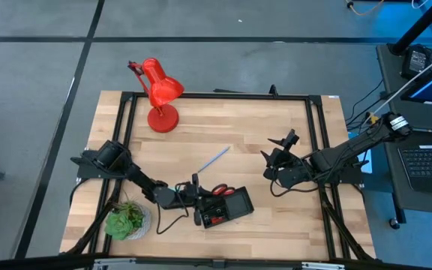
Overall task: Pick and place office supplies into organizer
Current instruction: Put the black scissors into the black desk organizer
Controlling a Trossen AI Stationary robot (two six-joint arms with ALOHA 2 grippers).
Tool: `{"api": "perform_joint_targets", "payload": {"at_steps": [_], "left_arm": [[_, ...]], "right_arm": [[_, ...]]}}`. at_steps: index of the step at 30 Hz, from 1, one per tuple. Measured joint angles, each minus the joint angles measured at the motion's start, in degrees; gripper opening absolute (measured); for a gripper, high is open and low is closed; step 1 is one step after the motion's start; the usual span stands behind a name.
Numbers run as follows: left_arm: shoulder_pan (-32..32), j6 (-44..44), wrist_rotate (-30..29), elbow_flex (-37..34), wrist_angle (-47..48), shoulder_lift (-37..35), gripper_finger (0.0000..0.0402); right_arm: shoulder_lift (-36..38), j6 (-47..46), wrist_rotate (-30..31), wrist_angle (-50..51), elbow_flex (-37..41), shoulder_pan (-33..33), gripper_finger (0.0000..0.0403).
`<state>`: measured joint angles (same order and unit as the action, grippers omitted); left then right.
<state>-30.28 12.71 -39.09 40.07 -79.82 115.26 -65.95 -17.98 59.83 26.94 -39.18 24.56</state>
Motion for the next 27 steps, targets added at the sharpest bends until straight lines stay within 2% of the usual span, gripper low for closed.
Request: {"api": "perform_joint_targets", "payload": {"at_steps": [27], "left_arm": [[0.0, 0.3, 0.0, 0.1, 4.5, -0.1, 0.0037]], "right_arm": [[0.0, 0.0, 0.0, -0.5, 0.0, 0.0, 0.0255]]}}
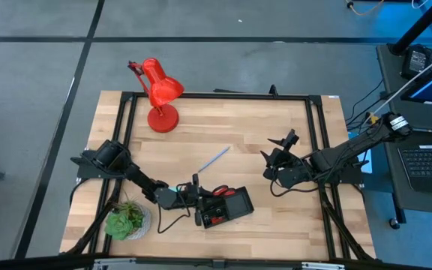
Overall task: Pick and place office supplies into organizer
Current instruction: Put the black scissors into the black desk organizer
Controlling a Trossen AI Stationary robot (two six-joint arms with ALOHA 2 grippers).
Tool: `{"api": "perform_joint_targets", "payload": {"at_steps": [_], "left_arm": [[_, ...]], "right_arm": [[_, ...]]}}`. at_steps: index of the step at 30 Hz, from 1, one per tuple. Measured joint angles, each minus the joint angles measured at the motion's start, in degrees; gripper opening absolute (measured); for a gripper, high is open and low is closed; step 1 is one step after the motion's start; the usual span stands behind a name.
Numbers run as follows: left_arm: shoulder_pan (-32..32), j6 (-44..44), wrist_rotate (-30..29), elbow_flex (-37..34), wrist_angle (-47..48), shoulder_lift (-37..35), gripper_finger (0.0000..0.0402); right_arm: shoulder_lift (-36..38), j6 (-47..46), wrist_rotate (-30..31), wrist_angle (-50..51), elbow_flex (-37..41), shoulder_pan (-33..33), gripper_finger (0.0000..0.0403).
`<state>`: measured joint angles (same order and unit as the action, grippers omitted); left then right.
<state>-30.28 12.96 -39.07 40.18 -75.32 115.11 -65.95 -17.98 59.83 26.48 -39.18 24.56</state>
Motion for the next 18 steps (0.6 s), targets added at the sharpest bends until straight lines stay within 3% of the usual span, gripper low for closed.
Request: {"api": "perform_joint_targets", "payload": {"at_steps": [18], "left_arm": [[0.0, 2.1, 0.2, 0.0, 2.0, 0.1, 0.0038]], "right_arm": [[0.0, 0.2, 0.0, 0.0, 0.0, 0.0, 0.0255]]}}
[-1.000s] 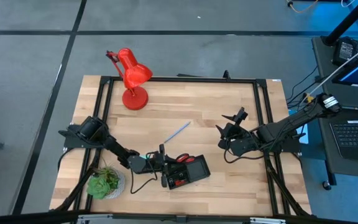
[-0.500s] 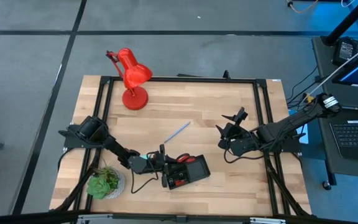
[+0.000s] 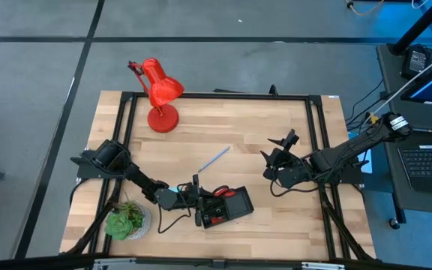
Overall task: Pick and place office supplies into organizer
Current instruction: Put the black scissors into the black desk organizer
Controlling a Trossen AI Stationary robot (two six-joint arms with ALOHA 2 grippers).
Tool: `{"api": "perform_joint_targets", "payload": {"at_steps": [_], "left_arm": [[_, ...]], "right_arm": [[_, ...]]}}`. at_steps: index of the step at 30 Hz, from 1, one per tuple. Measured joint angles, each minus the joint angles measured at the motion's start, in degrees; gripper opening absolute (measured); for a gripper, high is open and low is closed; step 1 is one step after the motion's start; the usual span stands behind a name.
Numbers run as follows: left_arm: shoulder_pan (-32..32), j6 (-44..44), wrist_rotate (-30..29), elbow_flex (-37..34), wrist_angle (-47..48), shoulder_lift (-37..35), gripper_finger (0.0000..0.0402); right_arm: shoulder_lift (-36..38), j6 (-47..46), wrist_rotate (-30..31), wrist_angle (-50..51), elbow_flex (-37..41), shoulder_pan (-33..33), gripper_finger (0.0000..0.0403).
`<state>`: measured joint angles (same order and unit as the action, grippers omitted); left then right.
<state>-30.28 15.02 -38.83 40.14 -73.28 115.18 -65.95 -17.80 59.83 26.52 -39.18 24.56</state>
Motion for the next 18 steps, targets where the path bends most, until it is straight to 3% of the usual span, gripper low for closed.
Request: {"api": "perform_joint_targets", "payload": {"at_steps": [18], "left_arm": [[0.1, 0.3, -0.1, 0.0, 0.0, 0.1, 0.0047]], "right_arm": [[0.0, 0.3, 0.0, 0.1, 0.0, 0.0, 0.0255]]}}
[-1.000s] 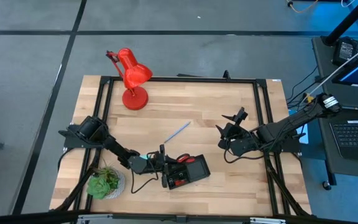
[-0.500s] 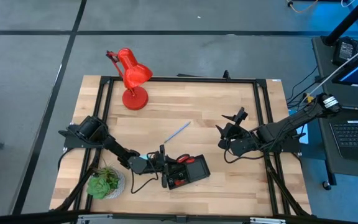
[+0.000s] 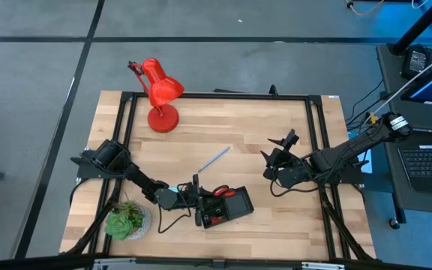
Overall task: Pick and place office supplies into organizer
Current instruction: Put the black scissors into the black desk organizer
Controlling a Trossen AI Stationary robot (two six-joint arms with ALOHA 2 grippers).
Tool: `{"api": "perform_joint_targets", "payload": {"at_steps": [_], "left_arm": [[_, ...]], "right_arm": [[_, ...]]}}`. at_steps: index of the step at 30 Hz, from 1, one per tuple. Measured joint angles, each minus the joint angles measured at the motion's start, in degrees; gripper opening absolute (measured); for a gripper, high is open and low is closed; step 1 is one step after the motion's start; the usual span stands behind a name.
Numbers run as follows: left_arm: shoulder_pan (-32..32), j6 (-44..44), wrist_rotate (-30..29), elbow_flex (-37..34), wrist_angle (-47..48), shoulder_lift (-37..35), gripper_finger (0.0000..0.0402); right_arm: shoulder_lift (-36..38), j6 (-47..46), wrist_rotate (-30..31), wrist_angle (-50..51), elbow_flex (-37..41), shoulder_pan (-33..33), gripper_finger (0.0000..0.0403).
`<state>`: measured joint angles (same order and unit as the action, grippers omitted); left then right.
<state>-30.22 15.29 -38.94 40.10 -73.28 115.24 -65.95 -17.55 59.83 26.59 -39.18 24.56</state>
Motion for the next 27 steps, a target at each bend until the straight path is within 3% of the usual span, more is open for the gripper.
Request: {"api": "perform_joint_targets", "payload": {"at_steps": [27], "left_arm": [[0.0, -3.0, 0.1, -0.2, -3.2, -0.3, 0.0068]], "right_arm": [[0.0, 0.0, 0.0, 0.0, 0.0, 0.0, 0.0255]]}}
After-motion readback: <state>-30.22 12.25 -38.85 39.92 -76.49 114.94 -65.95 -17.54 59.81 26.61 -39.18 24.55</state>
